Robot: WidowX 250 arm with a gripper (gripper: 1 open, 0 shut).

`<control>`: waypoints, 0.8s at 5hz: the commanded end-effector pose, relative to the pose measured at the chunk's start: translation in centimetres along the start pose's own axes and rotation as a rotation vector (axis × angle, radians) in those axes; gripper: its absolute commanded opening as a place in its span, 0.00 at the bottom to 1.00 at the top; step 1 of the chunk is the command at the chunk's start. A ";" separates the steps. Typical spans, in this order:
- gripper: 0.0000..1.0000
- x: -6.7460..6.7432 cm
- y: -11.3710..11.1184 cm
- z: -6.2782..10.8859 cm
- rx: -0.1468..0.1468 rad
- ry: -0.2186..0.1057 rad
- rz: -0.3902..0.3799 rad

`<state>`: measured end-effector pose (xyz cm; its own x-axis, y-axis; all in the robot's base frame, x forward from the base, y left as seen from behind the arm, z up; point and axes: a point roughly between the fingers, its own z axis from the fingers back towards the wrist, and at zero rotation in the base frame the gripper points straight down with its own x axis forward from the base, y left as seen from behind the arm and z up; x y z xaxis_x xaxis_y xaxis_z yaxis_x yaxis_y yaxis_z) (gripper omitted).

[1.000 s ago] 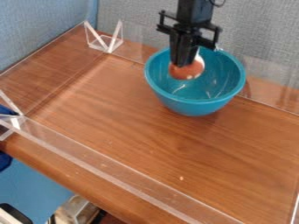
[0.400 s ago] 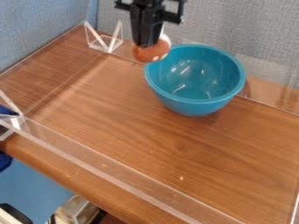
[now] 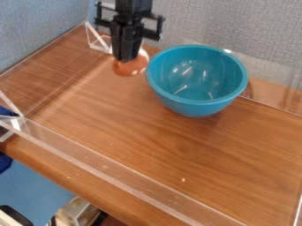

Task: Remove the mushroom from inside the blue bowl and put it on the table

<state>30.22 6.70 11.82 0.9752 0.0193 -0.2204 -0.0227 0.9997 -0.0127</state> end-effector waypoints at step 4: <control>0.00 0.3 1.5 -0.3 0.012 -0.006 0.077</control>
<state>29.87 8.31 10.01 0.9596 0.0962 -0.2646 -0.0975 0.9952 0.0084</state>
